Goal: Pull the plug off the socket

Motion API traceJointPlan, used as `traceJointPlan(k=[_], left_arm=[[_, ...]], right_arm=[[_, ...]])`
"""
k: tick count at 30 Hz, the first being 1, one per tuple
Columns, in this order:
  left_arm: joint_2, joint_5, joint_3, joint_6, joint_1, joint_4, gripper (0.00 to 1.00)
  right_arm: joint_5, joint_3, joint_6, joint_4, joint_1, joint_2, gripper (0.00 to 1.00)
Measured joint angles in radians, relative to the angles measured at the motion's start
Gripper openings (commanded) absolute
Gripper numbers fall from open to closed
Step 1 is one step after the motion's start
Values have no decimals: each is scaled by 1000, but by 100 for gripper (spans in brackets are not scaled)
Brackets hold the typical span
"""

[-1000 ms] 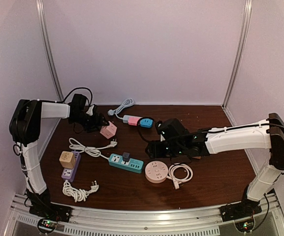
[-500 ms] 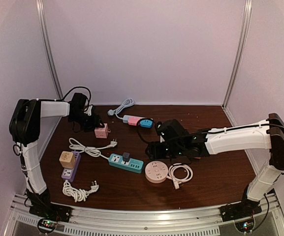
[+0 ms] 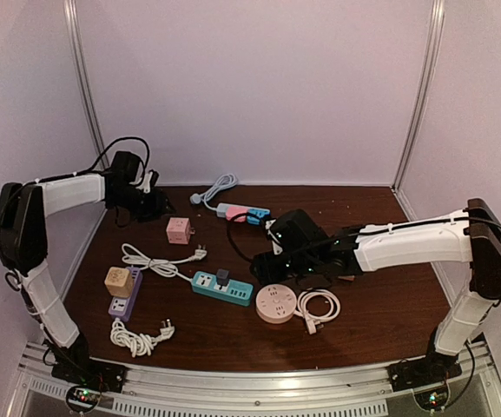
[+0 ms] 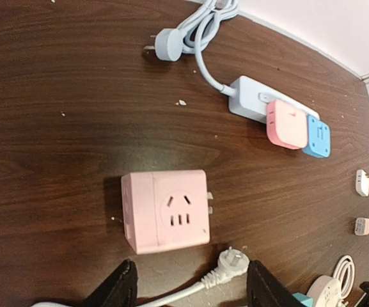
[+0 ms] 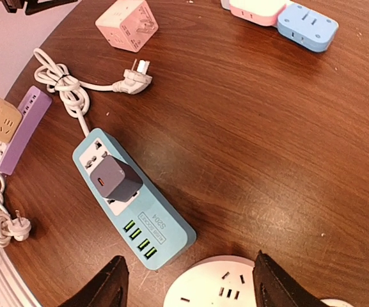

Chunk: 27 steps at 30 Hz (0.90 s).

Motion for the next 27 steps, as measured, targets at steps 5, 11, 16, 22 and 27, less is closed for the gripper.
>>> traceJointPlan(k=[5,11,16,22,27], left_arm=[[-192,3,-148,-17,-23,39,60],[-333,23,-364,-84,-102,100,60],[-410,26,-496,-156,-182,166,60],[-482,30,-610,-235,-212,275,60],[-528,31,-701,-291,-216,355,59]], right_arm=[[-17,56,-152,5,3,51,68],[-90,159,-310,3,4,152,67],[-145,232,-397,-2,6,218,68],[-199,291,-484,-21,6,293,67],[-233,340,-549,-49,6,352,66]])
